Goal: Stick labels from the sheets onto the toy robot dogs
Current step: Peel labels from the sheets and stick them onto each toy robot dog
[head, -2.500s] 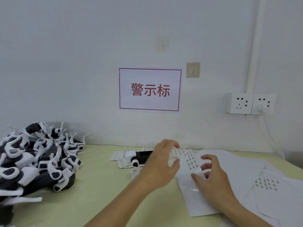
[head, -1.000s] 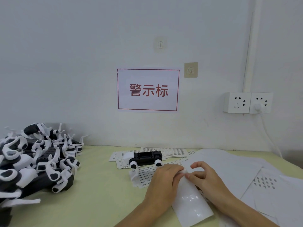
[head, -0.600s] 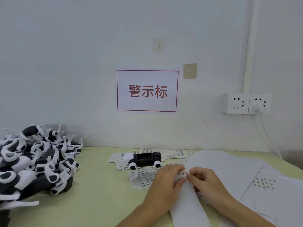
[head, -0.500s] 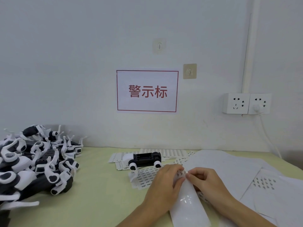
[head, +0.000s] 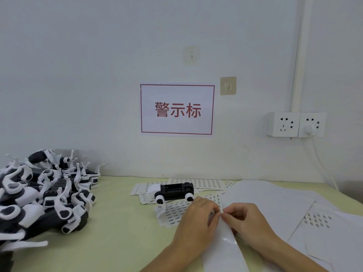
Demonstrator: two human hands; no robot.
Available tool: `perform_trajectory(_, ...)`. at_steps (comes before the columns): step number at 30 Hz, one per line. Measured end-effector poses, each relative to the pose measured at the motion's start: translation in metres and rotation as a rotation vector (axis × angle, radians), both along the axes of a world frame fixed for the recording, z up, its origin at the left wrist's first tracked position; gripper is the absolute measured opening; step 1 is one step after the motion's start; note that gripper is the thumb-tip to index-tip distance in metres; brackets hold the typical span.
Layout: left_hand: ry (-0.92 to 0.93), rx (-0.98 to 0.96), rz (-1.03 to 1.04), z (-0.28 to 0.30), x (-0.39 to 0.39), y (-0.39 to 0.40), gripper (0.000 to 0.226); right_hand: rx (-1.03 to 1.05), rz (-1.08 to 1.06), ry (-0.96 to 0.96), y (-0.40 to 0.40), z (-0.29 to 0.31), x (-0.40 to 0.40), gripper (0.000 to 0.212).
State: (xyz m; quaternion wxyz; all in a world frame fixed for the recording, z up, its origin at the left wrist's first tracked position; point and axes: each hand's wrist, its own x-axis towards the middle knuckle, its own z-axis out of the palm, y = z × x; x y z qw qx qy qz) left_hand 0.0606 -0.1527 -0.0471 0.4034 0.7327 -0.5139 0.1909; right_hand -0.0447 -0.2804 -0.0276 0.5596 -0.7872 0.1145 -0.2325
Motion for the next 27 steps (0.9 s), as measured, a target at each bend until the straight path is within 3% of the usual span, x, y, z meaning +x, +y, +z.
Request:
perform_trajectory(10, -0.001, 0.040, 0.009, 0.0012, -0.0038, 0.0026, 0.016, -0.131, 0.026, -0.010, 0.0009, -0.0022, 0.0019, 0.025)
perform_trajectory(27, 0.104, 0.019, 0.015, 0.0019, -0.0021, 0.0023, 0.015, -0.148, -0.003, 0.020, 0.0005, -0.0037, 0.0023, 0.018)
